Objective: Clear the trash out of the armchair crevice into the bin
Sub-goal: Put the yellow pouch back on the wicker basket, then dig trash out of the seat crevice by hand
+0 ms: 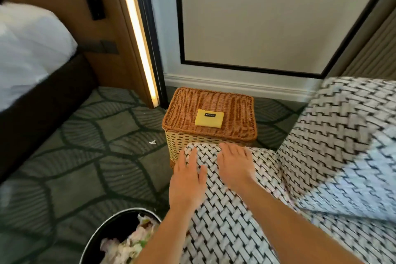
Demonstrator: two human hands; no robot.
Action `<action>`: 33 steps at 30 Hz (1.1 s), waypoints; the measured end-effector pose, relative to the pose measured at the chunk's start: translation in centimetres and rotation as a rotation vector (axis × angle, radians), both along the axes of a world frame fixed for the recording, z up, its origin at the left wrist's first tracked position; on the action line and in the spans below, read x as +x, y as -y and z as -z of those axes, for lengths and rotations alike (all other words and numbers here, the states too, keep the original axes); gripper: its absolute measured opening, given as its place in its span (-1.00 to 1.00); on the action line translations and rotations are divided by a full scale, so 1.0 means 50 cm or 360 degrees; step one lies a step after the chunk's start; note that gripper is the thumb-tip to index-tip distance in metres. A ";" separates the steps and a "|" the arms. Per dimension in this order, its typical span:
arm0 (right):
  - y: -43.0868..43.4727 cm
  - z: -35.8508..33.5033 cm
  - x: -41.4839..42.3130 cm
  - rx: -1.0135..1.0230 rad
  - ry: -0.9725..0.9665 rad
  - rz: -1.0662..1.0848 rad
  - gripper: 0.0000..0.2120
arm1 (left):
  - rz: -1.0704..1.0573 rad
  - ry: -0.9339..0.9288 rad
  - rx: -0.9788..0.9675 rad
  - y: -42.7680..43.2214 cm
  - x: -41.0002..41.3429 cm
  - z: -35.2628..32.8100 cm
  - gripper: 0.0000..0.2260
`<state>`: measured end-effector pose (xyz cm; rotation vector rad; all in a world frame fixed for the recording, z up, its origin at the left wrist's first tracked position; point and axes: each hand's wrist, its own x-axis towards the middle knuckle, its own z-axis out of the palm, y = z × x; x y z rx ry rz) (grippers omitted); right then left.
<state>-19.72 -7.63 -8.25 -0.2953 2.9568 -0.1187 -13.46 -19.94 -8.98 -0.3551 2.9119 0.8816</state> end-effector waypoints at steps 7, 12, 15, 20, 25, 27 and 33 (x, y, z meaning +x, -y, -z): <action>-0.146 -0.051 0.234 0.0040 0.0288 -0.0184 -0.48 | 0.0223 0.0302 -0.0328 -0.044 0.216 -0.037 -0.49; -0.245 -0.089 0.353 0.0027 0.0425 -0.0190 -0.47 | 0.0257 0.0489 0.0040 -0.103 0.290 -0.134 -0.57; -0.316 -0.102 0.425 0.0016 0.0470 -0.0098 -0.43 | 0.0191 0.0474 0.0369 -0.163 0.332 -0.213 -0.58; -0.460 -0.116 0.528 -0.0036 0.0425 0.0220 -0.40 | 0.0488 0.0282 0.0399 -0.273 0.385 -0.258 -0.61; -0.595 -0.132 0.619 -0.0062 0.0354 0.0585 -0.54 | 0.0855 0.0125 -0.0083 -0.380 0.422 -0.256 -0.65; -0.636 -0.134 0.657 -0.0070 0.0299 0.0694 -0.56 | 0.0914 0.0098 -0.0004 -0.429 0.433 -0.248 -0.64; -0.724 -0.116 0.777 0.0199 0.0159 0.0882 -0.62 | 0.0984 0.0297 0.0368 -0.572 0.536 -0.166 -0.70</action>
